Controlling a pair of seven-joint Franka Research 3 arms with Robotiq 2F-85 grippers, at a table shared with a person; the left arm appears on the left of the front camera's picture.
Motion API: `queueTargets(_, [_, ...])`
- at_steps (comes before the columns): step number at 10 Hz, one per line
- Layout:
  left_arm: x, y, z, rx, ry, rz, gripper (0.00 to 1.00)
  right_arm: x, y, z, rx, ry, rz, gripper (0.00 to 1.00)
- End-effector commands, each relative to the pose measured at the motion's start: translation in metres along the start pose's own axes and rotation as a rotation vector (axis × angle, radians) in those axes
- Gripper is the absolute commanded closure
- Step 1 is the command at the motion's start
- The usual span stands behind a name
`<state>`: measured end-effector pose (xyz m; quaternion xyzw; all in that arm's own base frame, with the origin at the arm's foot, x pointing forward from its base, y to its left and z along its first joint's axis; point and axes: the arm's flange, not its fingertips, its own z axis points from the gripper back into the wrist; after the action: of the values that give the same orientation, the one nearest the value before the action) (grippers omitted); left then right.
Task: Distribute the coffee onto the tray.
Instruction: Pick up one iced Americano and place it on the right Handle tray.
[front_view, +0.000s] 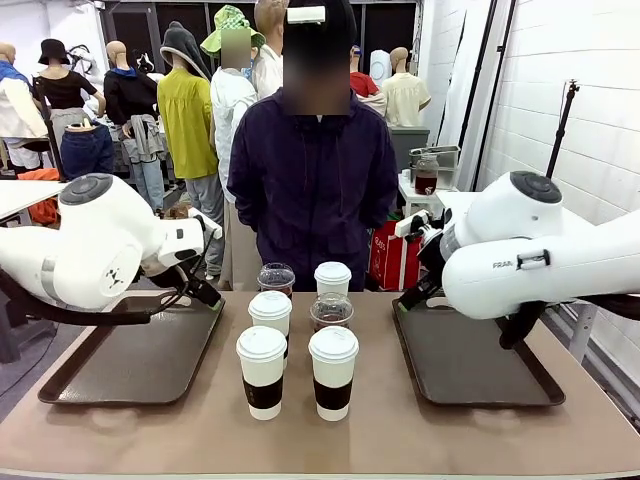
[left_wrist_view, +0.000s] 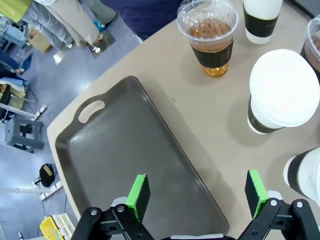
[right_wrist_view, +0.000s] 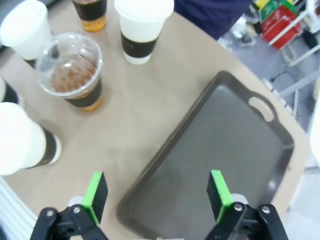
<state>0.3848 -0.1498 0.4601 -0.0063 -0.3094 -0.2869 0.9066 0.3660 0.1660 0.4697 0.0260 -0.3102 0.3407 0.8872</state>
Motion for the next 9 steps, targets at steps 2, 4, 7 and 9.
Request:
queueTargets(2, [-0.001,0.0,0.014,0.028,0.009,0.037,0.0,-0.002,-0.006,0.007,0.059,0.003,0.035,0.0])
queueTargets(4, [-0.003,0.006,0.016,0.016,-0.006,0.053,0.0,-0.002,-0.008,0.013,0.094,-0.025,0.041,0.0])
queueTargets(7, [-0.017,0.024,0.039,-0.041,-0.115,0.034,0.0,-0.006,-0.02,0.038,0.182,-0.112,0.087,0.0])
queueTargets(9, [-0.031,0.039,0.055,-0.153,-0.21,0.025,0.0,-0.009,-0.028,0.049,0.221,-0.151,0.127,0.0])
